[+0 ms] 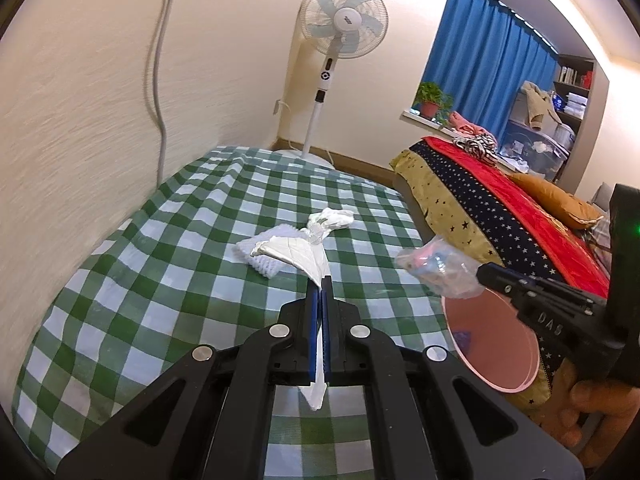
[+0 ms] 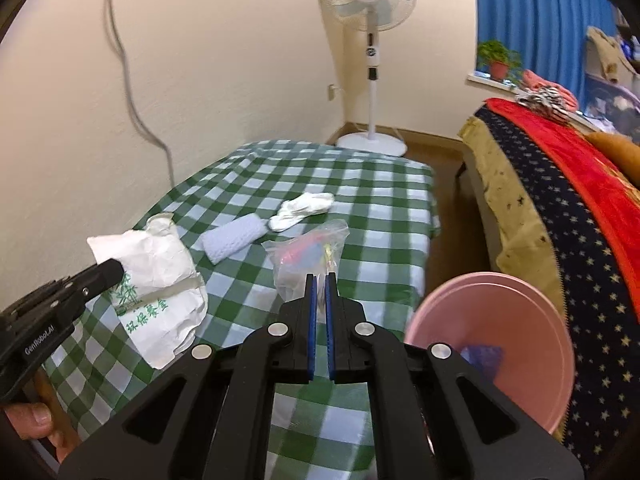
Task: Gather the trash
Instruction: 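Carry the tissue and clear bag over the pink bin with both tools, then open both tools to drop the tissue and clear bag into the bin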
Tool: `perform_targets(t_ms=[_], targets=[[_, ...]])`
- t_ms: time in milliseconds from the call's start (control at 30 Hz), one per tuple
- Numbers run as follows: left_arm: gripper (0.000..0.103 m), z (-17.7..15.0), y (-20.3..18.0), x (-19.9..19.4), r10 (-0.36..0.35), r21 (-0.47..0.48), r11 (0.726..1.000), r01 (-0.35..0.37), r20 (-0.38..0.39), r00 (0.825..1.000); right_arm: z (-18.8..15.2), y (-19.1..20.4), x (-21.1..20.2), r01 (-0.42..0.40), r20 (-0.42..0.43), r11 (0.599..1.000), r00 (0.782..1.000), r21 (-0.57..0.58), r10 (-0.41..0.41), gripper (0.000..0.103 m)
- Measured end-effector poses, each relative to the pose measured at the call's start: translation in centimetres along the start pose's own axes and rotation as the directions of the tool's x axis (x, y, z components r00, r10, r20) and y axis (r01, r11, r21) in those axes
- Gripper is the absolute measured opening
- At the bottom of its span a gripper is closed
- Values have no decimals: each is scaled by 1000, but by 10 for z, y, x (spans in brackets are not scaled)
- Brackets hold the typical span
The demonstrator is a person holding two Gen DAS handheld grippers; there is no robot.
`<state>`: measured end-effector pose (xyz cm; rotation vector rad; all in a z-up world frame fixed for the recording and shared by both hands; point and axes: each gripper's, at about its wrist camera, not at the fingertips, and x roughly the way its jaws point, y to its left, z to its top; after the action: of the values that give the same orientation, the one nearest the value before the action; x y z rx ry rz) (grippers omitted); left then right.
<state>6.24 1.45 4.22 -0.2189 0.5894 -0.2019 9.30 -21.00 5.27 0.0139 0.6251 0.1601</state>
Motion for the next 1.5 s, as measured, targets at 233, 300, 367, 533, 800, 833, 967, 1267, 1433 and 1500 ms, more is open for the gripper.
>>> perform_targets(t_ms=[233, 300, 367, 533, 800, 833, 967, 1267, 1433, 1500], targets=[[2, -1, -16, -1, -27, 34, 999, 27, 5, 1000, 10, -30, -30, 20, 48, 999, 999, 40, -22, 4], [1, -2, -22, -1, -36, 48, 998, 36, 5, 999, 12, -39, -36, 30, 51, 999, 998, 44, -32, 4], [2, -2, -28, -2, -45, 61, 997, 44, 7, 999, 14, -51, -43, 42, 50, 998, 998, 46, -44, 4], [2, -5, -45, -2, -74, 95, 993, 73, 4, 997, 15, -86, -59, 93, 76, 993, 992, 70, -98, 4], [1, -8, -75, 4, -125, 140, 982, 126, -16, 992, 5, -134, -62, 135, 86, 971, 984, 197, -154, 1], [1, -9, -78, 6, -130, 145, 981, 131, -20, 991, 3, -138, -61, 134, 85, 969, 984, 210, -154, 1], [1, -6, -91, 10, -160, 150, 975, 163, -29, 987, -1, -149, -60, 139, 89, 961, 982, 239, -164, 1], [2, -2, -145, 32, -251, 193, 947, 258, -63, 966, -10, -172, -66, 135, 105, 933, 978, 333, -179, 5], [2, -2, -180, 52, -309, 193, 926, 323, -100, 946, -15, -186, -66, 135, 107, 911, 976, 390, -190, 8], [3, -3, -190, 61, -324, 188, 921, 343, -123, 938, -15, -188, -66, 138, 105, 908, 975, 396, -194, 17]])
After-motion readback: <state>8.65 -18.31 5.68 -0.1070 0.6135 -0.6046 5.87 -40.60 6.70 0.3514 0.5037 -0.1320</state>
